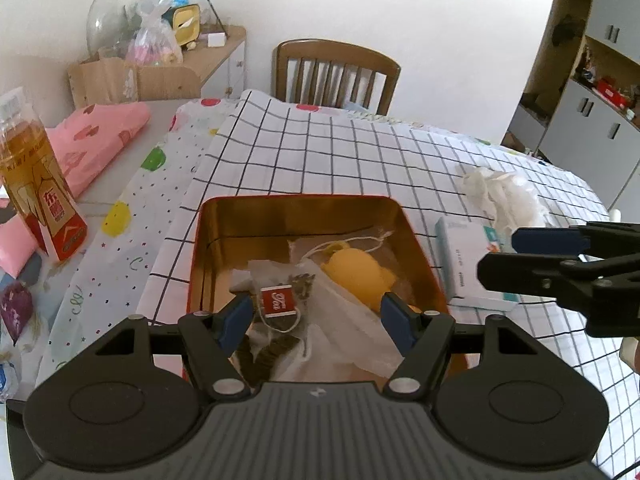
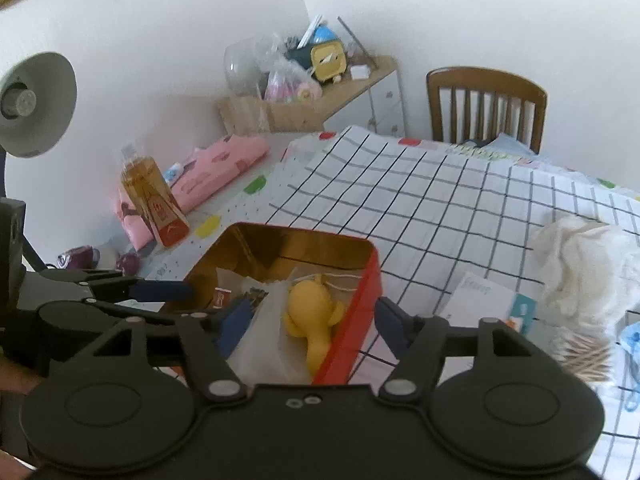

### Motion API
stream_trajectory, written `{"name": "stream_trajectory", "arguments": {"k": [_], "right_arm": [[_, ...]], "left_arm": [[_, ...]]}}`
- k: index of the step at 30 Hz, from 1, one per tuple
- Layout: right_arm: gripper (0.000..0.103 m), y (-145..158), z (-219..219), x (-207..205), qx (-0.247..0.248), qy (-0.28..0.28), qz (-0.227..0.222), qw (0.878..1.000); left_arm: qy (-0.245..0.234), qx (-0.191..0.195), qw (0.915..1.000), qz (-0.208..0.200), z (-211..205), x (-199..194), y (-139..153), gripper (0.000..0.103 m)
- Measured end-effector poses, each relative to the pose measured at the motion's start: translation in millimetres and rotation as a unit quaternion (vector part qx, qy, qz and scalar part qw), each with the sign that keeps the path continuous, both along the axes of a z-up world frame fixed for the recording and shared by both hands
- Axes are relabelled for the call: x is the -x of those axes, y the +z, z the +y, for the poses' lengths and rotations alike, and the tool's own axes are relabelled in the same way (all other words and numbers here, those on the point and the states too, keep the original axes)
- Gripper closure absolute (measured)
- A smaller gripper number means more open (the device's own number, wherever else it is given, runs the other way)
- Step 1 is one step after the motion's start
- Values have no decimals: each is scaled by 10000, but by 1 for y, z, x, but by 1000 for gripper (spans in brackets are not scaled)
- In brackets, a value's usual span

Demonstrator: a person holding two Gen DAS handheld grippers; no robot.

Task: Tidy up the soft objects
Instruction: 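Move both tools back to the cotton swab pack and blue pouch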

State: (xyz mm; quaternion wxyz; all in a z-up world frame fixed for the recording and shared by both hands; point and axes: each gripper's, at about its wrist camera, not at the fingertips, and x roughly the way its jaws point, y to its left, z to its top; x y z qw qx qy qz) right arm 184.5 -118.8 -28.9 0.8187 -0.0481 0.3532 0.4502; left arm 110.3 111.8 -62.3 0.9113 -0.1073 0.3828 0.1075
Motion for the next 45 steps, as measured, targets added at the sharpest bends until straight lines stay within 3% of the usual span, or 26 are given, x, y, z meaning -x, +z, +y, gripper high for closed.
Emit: {"name": "stream_trajectory", "arguments": {"k": [6,10,19,24,27,36,45], "right_arm": [[22,10,-32,8,-139,-268,-132,9995],[14,16,-57,15,-183,-473,-289,9983],[2,22,-111,22,-275,-946,-492,9939],[1,20,-139,19,-252,-1218,-550,9907],[1,17,-154,16,-205,-1345,-580,9890],[1,8,-194,1,-6,-1648,-614,9844],[1,-10,-219,-26,259,-1768,-584,9822]], "left_arm": [[-217,-48,9996,-163,-16,5,16,27],[-444,-46,9985,-310,-31,7,25,19],[-977,-120,9942,-423,-77,-5,34,17],[-1240,-123,9904,-590,-102,-16,37,13],[-1379,-183,9882,-642,-118,-26,38,5],[-1712,-87,9824,-747,-159,-63,30,4],[-2005,38,9780,-570,-194,-111,13,4]]}}
